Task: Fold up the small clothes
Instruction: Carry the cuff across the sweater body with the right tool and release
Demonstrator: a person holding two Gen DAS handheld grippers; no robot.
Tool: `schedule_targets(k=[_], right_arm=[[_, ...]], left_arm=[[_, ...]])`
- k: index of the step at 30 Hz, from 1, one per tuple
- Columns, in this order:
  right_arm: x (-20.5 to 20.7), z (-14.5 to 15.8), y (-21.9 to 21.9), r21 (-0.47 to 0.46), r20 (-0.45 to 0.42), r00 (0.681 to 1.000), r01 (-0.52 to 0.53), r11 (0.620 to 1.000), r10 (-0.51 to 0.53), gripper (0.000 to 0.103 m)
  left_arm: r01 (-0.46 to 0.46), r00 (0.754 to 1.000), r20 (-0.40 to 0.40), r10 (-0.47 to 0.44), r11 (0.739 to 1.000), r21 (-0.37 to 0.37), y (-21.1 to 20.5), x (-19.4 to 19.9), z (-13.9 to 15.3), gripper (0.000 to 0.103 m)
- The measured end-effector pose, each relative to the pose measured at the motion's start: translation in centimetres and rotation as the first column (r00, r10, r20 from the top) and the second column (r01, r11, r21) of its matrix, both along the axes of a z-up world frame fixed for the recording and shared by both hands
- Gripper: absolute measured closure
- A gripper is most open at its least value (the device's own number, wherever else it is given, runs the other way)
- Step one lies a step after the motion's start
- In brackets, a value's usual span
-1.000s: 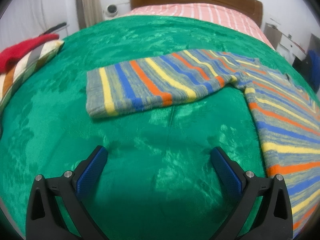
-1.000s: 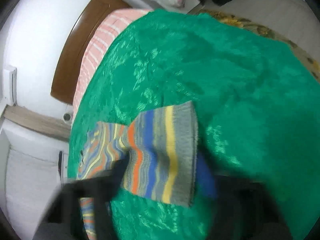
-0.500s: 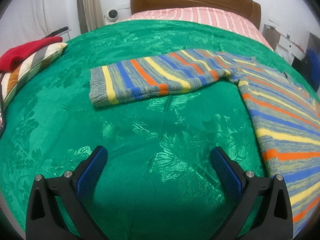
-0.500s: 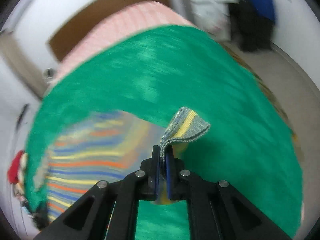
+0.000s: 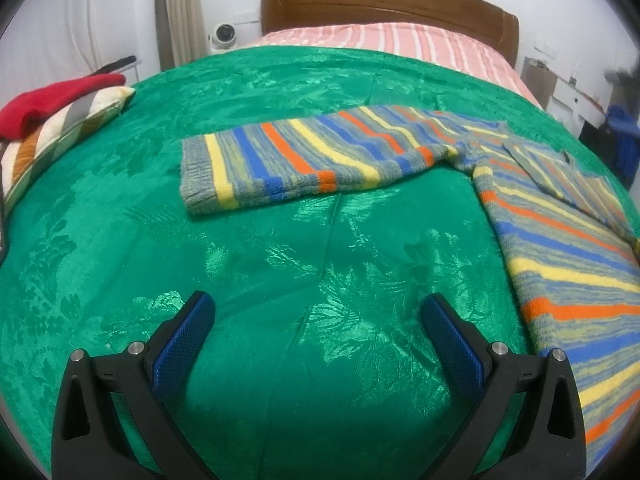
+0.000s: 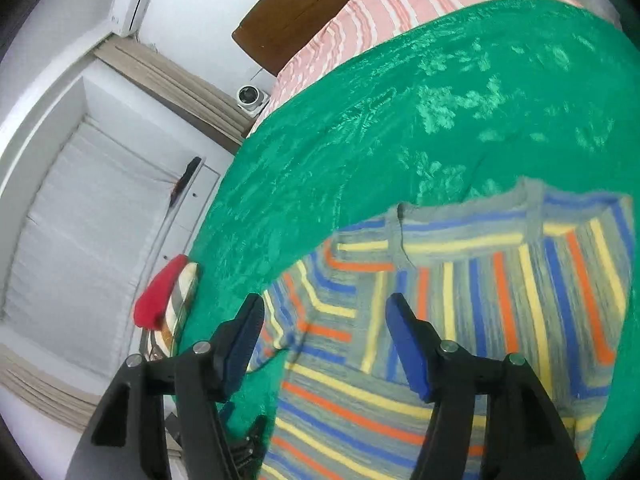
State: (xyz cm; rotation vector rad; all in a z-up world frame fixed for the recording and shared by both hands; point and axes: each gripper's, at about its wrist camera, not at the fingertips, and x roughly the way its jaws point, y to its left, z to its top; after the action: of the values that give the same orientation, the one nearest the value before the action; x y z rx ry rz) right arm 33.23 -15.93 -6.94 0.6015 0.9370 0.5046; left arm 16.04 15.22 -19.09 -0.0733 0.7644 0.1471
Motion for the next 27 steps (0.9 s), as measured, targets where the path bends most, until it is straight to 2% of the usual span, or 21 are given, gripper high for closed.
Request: schedule_targets(k=[4,7,9,14,18,22,24,27], right_arm=[[-2.2,-1.5,-4.2,-0.080,-0.021,0.999,0.047,0.996,-0.049,0.039],[-5.0,-2.8,-8.7,-0.217,0.004,0.993,0.117,0.969,-0.119,0.039],[-7.9,-4.2,-12.0,-0.345,0.052,0.984,0.180,0.921,-0.172,0.039],[-13.9,-7.2,-17.7,-0.512,0.128,0.961,0.276,0.814,-0.245,0.039],[-19.3,-7.8,-20.7,-0.546,0.178,0.935,0.353,0.760,-0.307,0.039],[-23.0,-9.1,-21.7,-0.576,0.250,0.901,0.433,0.693,-0.355,0.028],[-23.2,-10.1,-22.2,-0.573,0.232,0.902,0.429,0.698,-0.364,0.027],[-22.4,-11.1,-22.5,-0.567,0.220,0.911,0.411,0.714,-0.350,0.015]], left_arm=[[-0.001,1.000,-0.001,0.001,1.000,0.005,0.0,0.0,0.0,0.000],[-0.001,1.000,-0.001,0.001,1.000,0.005,0.0,-0.1,0.0,0.000],[-0.001,1.000,-0.001,0.001,1.000,0.005,0.0,0.0,0.0,0.000],[-0.001,1.000,-0.001,0.001,1.000,0.006,0.0,0.0,0.0,0.000],[-0.001,1.000,-0.001,0.001,1.000,0.006,0.0,0.0,0.0,0.000],[-0.002,1.000,0.000,0.002,1.000,0.007,0.0,0.0,0.1,0.000],[-0.002,1.000,-0.001,0.002,1.000,0.007,0.0,0.0,0.1,0.000],[-0.002,1.000,-0.001,0.002,1.000,0.007,0.0,0.0,0.1,0.000]])
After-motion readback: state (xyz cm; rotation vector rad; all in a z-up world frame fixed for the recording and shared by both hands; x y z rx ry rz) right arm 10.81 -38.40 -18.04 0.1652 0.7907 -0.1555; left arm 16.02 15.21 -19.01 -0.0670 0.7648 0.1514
